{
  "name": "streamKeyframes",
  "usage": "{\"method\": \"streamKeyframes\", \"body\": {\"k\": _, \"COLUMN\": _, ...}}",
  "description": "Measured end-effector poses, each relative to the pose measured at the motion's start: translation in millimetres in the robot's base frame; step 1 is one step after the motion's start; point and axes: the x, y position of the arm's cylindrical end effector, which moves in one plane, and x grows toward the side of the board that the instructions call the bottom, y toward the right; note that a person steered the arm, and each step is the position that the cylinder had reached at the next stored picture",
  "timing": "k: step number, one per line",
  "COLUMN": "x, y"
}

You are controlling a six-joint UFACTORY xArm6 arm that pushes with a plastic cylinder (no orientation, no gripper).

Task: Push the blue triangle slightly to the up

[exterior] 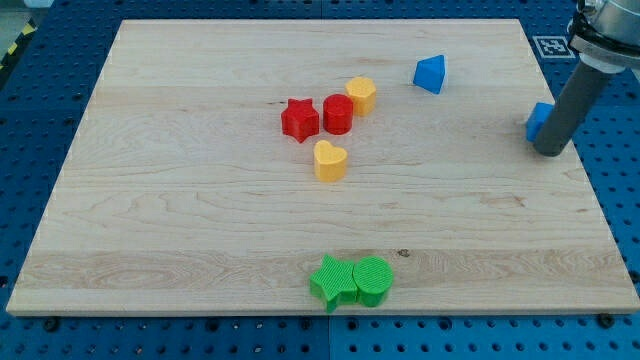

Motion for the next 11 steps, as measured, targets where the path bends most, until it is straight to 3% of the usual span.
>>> {"method": "streamKeyframes", "body": {"k": 3, "x": -38.0, "y": -84.3}}
{"method": "streamKeyframes", "body": {"k": 6, "x": -106.0, "y": -118.3}}
{"method": "streamKeyframes", "body": {"k": 9, "x": -113.4, "y": -181.9}}
{"method": "streamKeyframes", "body": {"k": 11, "x": -160.3, "y": -198.1}}
